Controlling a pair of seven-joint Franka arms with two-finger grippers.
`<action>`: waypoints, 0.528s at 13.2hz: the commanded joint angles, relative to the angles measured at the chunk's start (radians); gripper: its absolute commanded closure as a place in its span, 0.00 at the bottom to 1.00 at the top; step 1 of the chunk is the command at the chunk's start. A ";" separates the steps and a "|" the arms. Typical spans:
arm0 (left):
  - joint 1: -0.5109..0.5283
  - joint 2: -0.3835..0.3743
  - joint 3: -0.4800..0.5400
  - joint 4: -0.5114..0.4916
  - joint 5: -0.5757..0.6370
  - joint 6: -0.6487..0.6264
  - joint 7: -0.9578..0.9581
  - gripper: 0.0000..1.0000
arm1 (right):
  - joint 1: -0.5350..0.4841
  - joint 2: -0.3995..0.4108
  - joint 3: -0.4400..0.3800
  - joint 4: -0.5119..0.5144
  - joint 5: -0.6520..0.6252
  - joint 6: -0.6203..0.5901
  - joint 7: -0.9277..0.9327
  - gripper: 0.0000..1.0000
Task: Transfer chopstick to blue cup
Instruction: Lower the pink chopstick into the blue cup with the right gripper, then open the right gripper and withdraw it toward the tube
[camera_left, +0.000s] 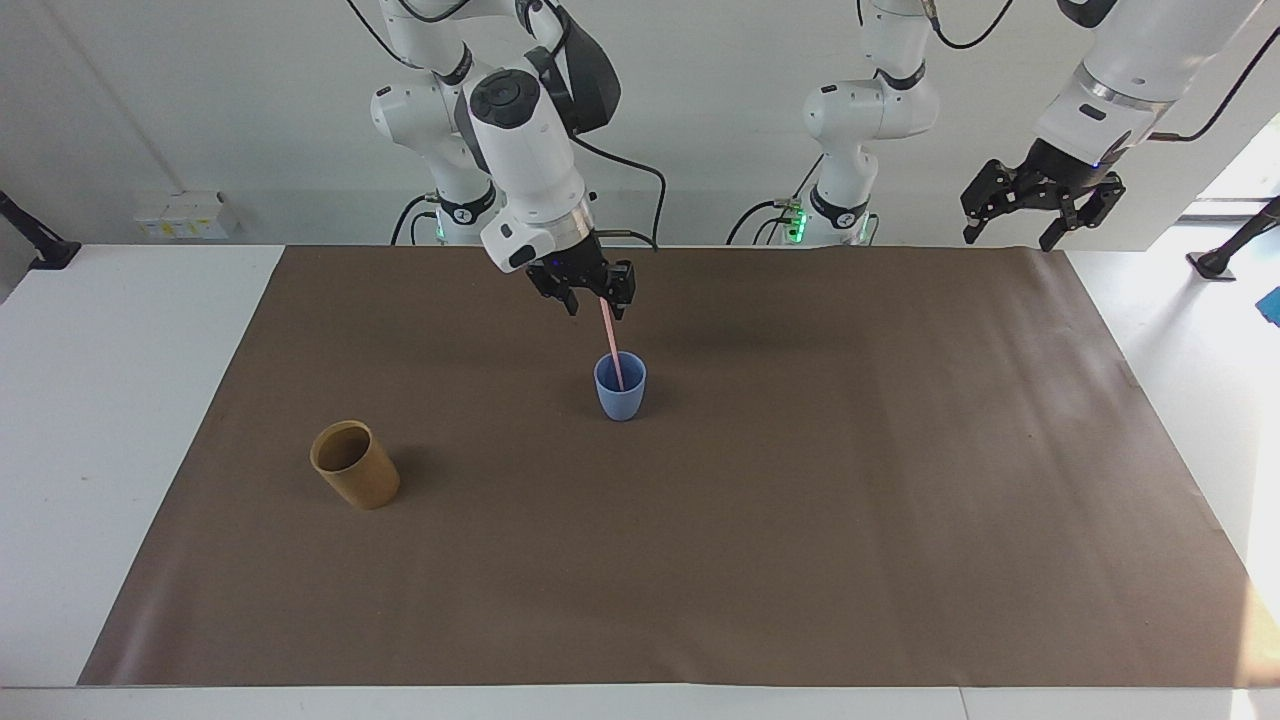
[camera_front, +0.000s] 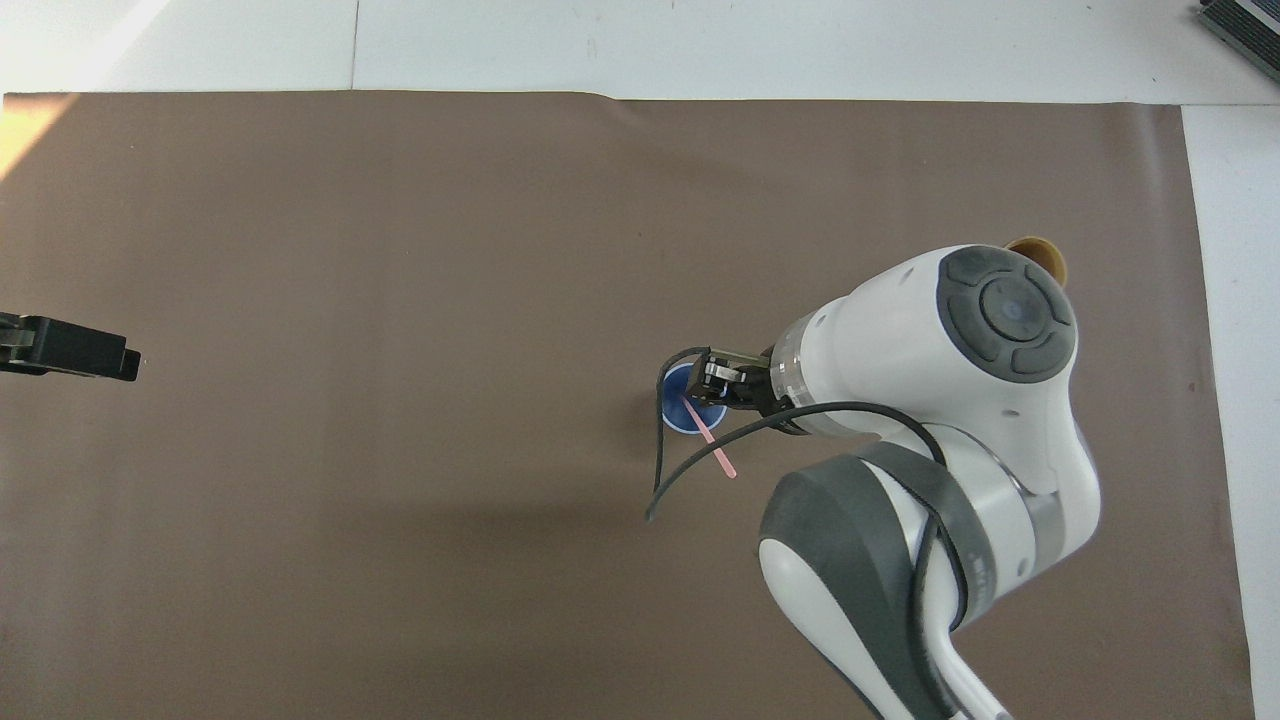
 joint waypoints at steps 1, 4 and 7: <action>0.011 -0.024 -0.005 -0.027 -0.005 -0.009 0.017 0.00 | -0.087 -0.030 -0.001 0.024 0.006 -0.004 -0.072 0.00; 0.013 -0.024 -0.005 -0.027 -0.005 -0.009 0.017 0.00 | -0.217 -0.069 -0.004 0.035 -0.053 -0.038 -0.193 0.00; 0.014 -0.024 -0.005 -0.029 -0.005 -0.009 0.015 0.00 | -0.306 -0.089 -0.006 0.107 -0.180 -0.169 -0.332 0.00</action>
